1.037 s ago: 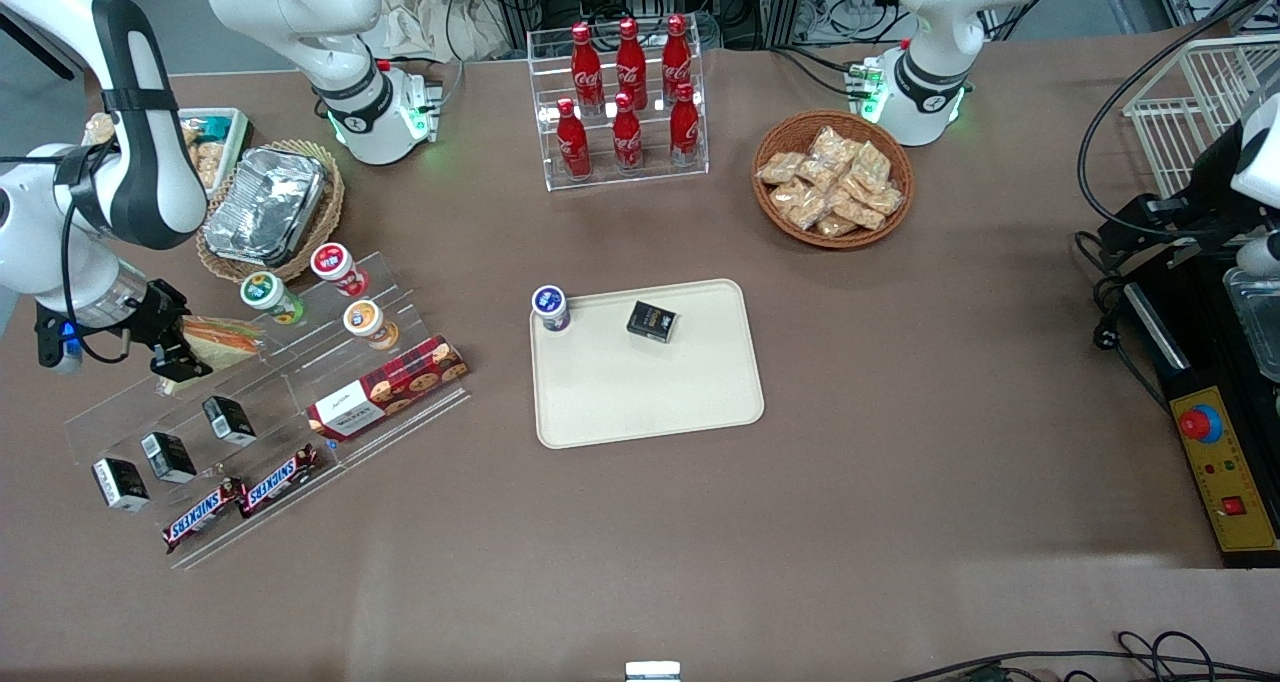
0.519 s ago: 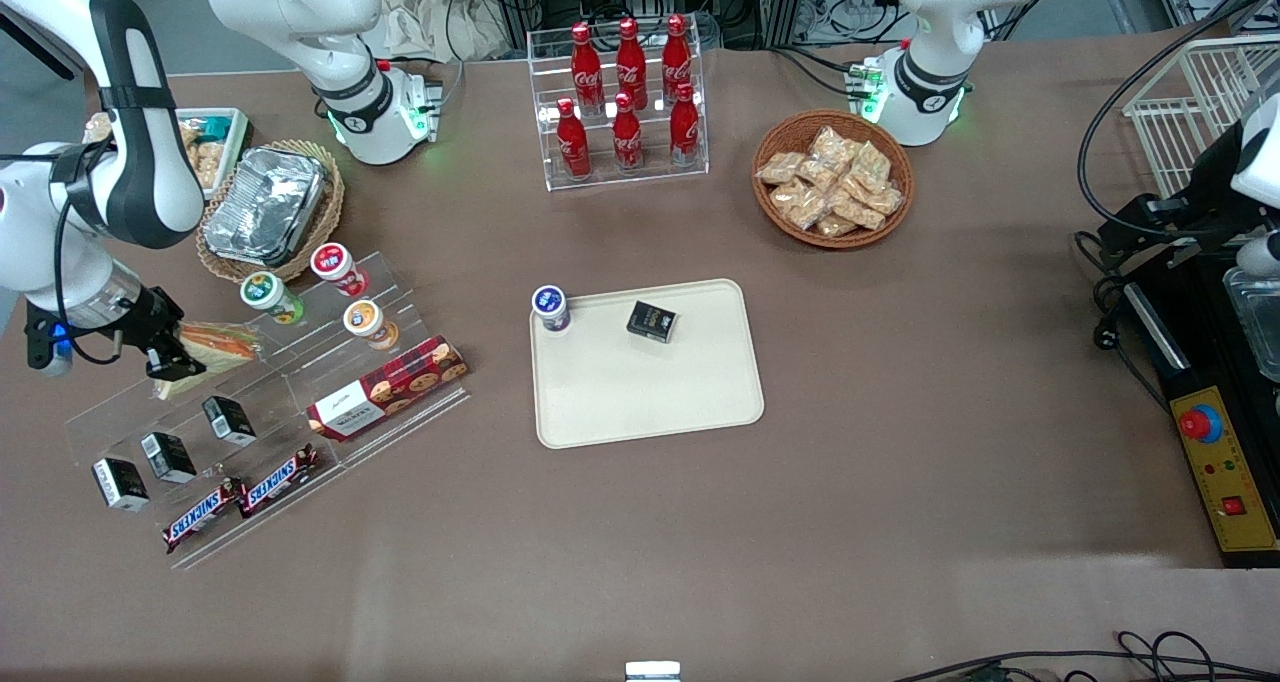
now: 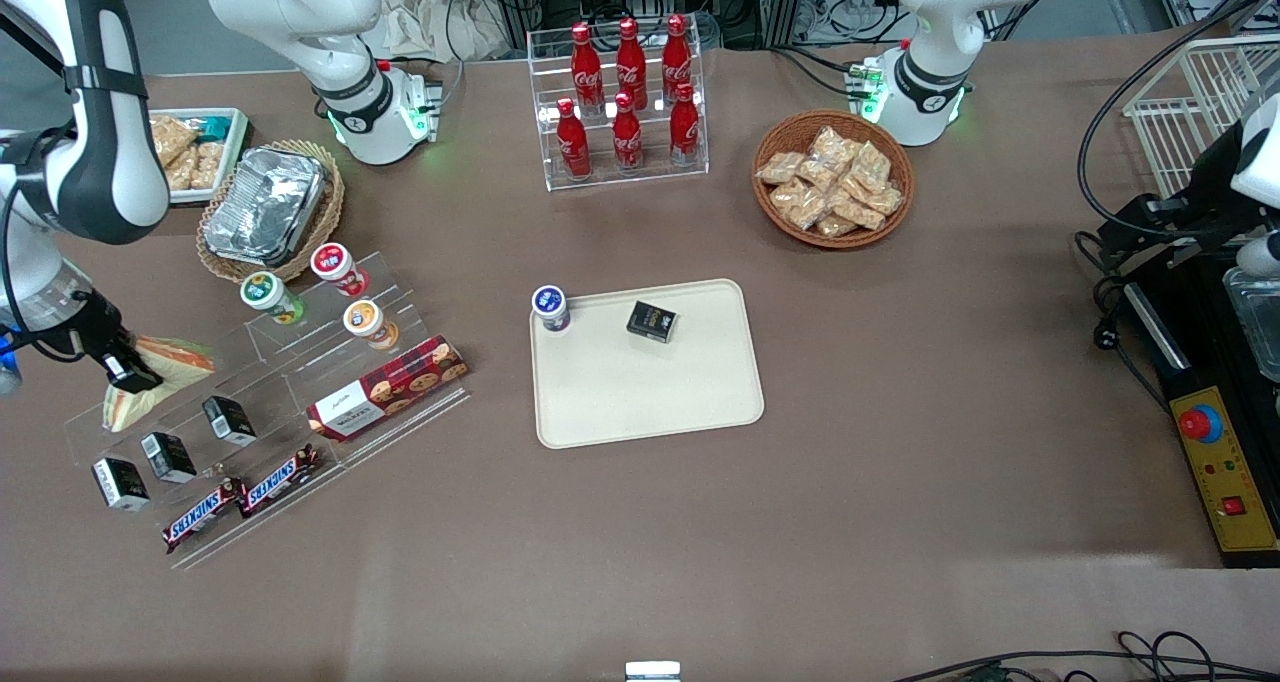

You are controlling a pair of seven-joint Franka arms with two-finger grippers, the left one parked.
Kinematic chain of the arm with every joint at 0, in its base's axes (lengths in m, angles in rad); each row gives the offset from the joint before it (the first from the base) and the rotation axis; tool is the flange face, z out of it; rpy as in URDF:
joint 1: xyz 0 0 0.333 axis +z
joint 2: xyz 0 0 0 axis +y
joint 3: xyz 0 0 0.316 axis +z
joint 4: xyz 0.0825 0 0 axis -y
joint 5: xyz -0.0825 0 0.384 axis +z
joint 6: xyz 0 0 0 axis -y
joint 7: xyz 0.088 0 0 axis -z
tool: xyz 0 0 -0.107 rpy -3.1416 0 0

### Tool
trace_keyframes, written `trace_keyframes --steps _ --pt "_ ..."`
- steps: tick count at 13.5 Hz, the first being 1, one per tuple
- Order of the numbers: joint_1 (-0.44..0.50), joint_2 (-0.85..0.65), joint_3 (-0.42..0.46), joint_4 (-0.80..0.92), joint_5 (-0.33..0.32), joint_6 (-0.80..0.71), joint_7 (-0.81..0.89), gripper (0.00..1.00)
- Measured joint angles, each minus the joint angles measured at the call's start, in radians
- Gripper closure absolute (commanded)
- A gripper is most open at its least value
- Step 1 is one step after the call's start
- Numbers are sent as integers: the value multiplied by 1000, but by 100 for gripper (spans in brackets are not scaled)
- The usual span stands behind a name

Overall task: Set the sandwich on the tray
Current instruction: 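Lift the sandwich with the right gripper and carry it toward the cream tray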

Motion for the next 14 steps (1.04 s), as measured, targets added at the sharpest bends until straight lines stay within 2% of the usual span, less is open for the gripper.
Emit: trace_keyframes --steps 3,6,14 --pt "22 -2 35 70 0 -123 -111 72" --pt "89 -2 67 144 0 -249 -138 72" --pt "384 -2 76 213 1 -310 -168 72"
